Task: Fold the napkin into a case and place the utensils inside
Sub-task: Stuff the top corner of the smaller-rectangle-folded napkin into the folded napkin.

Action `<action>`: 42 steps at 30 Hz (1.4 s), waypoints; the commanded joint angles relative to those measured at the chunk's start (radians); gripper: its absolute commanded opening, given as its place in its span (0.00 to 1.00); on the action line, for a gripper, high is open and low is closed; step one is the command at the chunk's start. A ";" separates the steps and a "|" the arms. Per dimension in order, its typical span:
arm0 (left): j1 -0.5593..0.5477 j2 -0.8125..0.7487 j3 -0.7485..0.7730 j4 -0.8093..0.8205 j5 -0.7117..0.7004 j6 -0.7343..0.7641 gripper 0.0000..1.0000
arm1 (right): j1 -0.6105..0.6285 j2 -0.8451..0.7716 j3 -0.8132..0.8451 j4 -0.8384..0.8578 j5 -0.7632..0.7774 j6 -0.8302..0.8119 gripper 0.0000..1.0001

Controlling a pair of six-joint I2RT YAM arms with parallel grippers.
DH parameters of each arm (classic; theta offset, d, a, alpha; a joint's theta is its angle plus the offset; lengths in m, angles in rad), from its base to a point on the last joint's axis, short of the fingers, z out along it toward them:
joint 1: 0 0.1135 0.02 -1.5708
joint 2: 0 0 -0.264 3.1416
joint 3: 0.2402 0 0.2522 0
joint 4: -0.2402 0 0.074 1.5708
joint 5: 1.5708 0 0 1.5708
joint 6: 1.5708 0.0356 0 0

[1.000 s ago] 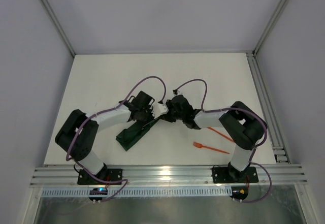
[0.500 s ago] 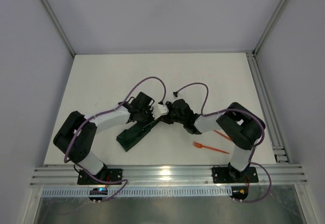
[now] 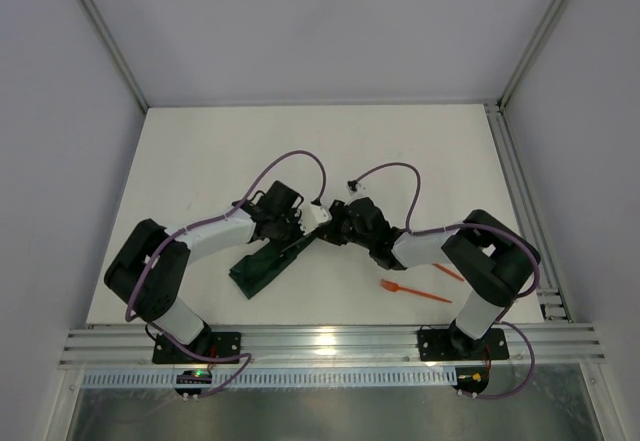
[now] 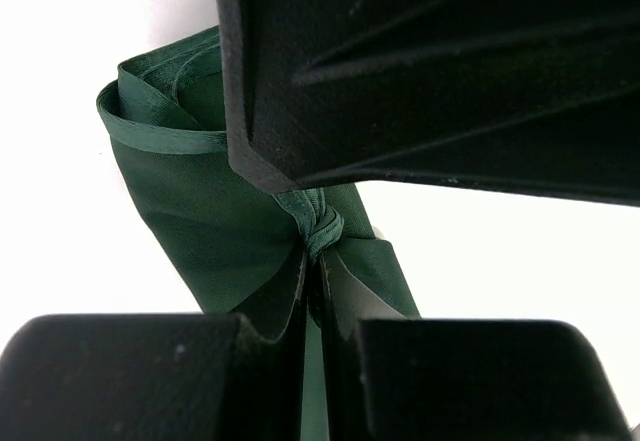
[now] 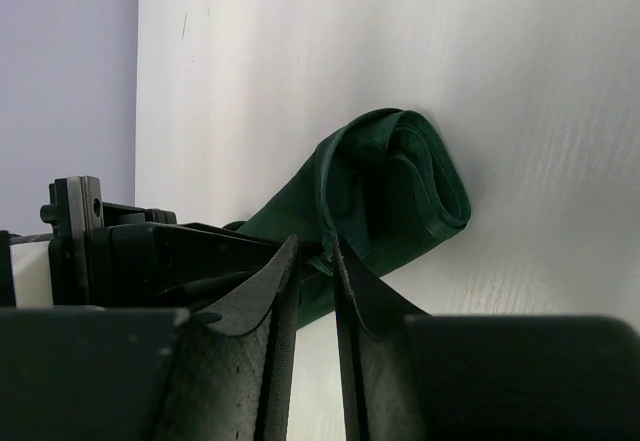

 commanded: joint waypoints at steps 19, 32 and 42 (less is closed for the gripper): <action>0.004 -0.019 -0.007 0.018 0.023 -0.016 0.06 | -0.010 0.036 -0.145 0.389 -0.019 0.119 0.24; 0.011 -0.014 -0.005 0.018 0.023 -0.016 0.06 | 0.004 0.005 -0.094 0.341 -0.050 0.018 0.24; 0.014 -0.013 -0.004 0.020 0.027 -0.019 0.06 | 0.010 0.126 -0.044 0.399 -0.077 0.066 0.24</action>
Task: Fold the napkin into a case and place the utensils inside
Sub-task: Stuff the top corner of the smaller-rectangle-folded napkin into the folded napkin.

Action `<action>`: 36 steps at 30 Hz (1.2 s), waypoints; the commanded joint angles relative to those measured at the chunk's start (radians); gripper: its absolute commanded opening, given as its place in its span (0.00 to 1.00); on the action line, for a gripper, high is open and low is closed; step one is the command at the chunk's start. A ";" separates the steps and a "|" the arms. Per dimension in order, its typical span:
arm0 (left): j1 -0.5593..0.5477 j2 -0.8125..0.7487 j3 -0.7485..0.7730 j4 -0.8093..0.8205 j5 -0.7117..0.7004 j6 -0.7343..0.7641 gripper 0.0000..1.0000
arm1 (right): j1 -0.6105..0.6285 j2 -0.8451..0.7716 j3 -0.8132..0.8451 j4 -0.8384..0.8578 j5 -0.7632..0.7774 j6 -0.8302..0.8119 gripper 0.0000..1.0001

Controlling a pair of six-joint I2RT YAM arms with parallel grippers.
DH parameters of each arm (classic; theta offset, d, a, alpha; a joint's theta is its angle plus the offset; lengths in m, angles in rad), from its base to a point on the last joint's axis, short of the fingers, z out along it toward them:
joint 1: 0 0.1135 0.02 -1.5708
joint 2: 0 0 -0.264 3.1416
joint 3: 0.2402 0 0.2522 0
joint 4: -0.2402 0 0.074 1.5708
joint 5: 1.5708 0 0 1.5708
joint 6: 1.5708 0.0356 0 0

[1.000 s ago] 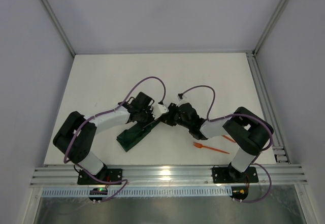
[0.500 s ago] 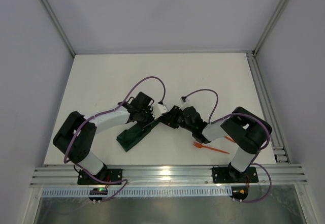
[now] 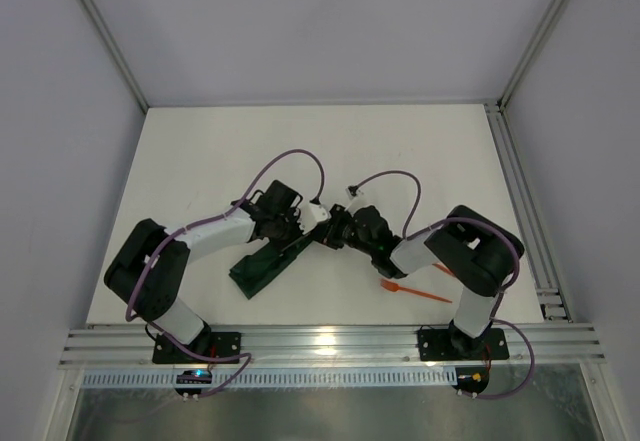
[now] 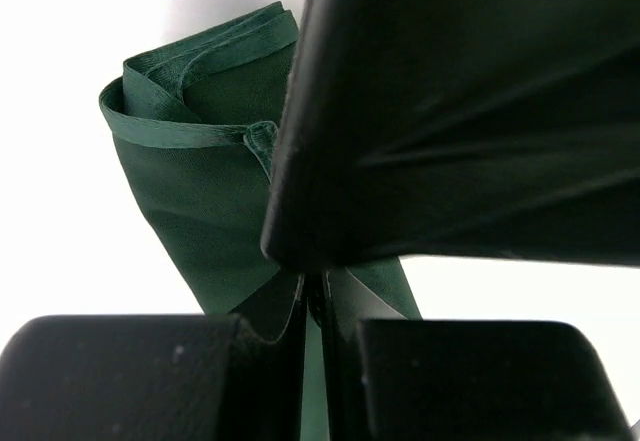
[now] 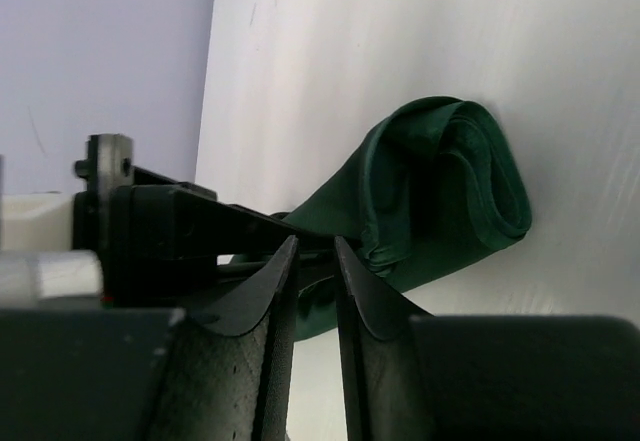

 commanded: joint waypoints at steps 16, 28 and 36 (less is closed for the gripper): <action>0.006 -0.021 0.000 0.015 0.032 -0.007 0.06 | 0.007 0.117 0.153 -0.133 0.073 -0.070 0.32; 0.004 -0.017 0.004 0.014 0.037 -0.008 0.06 | 0.007 0.126 0.177 -0.213 0.064 -0.062 0.36; 0.004 -0.011 0.014 0.022 0.029 -0.007 0.07 | 0.022 0.167 0.240 -0.240 0.009 -0.041 0.37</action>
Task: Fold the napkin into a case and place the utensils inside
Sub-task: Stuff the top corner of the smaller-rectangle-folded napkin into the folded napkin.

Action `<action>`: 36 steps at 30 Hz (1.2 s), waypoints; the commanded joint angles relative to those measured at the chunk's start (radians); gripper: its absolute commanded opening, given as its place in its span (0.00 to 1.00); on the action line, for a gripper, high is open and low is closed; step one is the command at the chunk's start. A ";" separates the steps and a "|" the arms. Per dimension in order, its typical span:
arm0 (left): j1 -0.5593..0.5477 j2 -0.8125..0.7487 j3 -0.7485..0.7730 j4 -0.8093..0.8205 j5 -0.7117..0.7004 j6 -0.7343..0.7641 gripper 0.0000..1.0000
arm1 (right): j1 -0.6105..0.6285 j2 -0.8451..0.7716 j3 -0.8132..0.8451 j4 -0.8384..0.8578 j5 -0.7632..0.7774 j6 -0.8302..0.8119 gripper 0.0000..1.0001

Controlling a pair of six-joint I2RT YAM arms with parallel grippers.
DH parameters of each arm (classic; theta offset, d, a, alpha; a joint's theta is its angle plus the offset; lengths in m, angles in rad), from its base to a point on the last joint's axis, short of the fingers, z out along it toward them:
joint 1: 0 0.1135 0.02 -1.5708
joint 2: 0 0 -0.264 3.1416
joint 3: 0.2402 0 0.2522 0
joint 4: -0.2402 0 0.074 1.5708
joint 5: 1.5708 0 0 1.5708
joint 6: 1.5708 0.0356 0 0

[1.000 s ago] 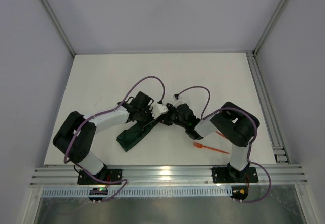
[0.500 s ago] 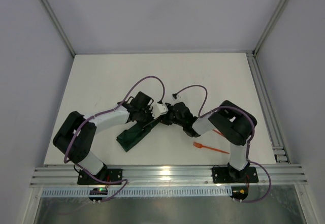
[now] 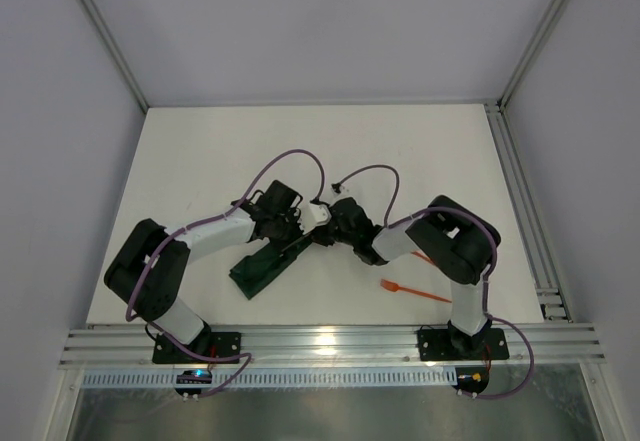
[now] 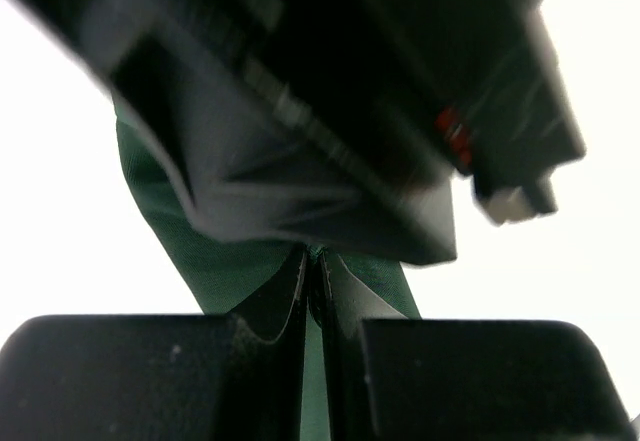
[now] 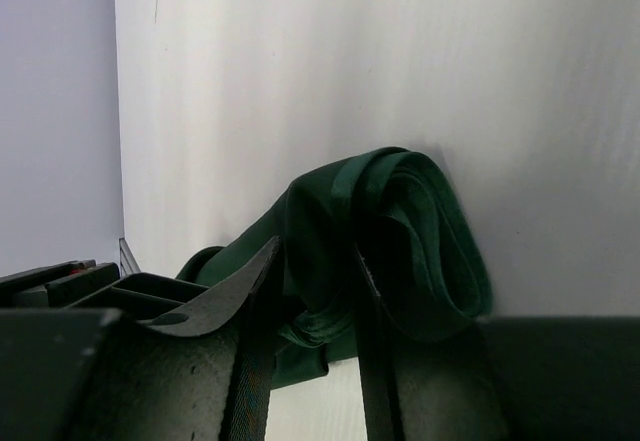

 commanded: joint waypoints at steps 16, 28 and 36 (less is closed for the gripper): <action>0.005 -0.021 0.024 0.006 -0.010 0.001 0.12 | 0.018 0.080 0.075 -0.060 -0.073 0.065 0.07; 0.071 -0.188 0.228 -0.417 0.149 0.052 0.40 | 0.001 0.019 0.077 -0.015 -0.104 0.030 0.04; 0.245 -0.243 0.103 -0.538 -0.032 0.104 0.28 | -0.014 0.037 0.066 0.132 -0.145 0.050 0.04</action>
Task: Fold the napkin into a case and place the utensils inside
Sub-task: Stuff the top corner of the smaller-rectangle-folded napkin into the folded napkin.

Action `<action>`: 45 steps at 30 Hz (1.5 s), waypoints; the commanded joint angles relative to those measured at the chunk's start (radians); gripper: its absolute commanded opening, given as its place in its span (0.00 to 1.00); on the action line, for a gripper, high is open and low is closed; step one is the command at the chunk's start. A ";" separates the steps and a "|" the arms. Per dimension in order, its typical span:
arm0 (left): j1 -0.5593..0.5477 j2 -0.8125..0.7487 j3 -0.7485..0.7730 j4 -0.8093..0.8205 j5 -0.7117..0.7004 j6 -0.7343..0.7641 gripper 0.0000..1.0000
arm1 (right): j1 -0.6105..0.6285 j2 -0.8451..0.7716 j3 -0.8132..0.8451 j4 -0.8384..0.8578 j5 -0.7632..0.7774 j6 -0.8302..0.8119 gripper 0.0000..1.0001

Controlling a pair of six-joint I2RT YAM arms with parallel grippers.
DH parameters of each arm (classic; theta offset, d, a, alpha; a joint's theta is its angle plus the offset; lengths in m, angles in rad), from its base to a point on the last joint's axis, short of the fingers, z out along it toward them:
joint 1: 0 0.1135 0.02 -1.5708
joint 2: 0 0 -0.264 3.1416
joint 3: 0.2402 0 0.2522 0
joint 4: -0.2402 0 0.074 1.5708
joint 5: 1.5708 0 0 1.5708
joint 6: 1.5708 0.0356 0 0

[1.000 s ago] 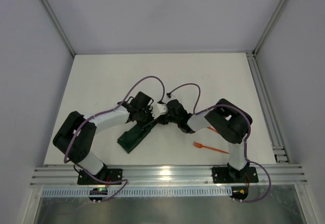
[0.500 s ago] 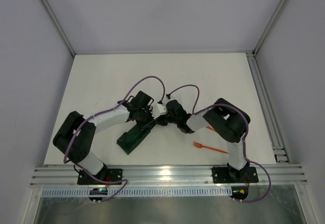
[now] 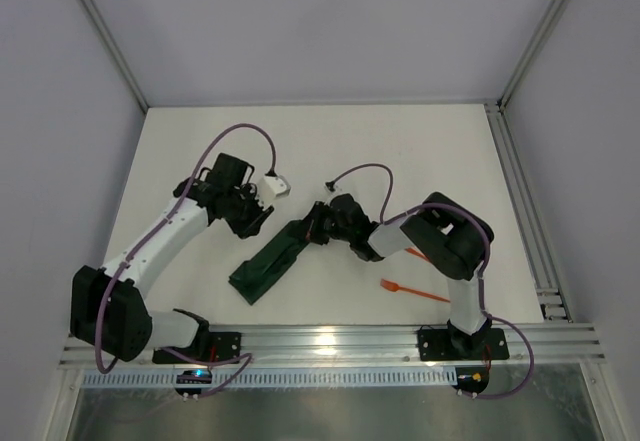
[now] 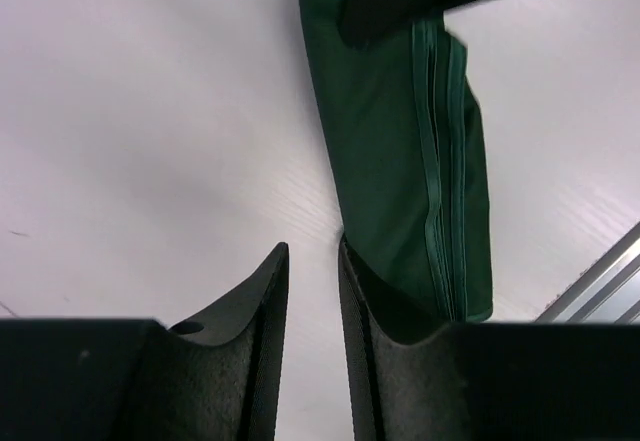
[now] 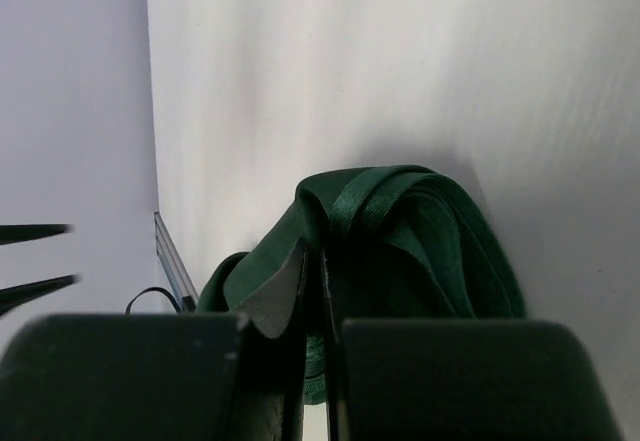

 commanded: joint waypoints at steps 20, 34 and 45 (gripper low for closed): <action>-0.132 0.126 -0.286 -0.012 -0.098 0.106 0.28 | -0.045 0.125 -0.056 0.453 -0.058 0.118 0.04; -0.184 0.223 -0.325 0.058 -0.163 0.095 0.27 | -0.110 0.118 -0.094 0.438 -0.112 0.093 0.11; -0.208 0.247 -0.337 0.093 -0.194 0.082 0.27 | -0.119 -0.043 -0.067 -0.019 -0.037 -0.121 0.33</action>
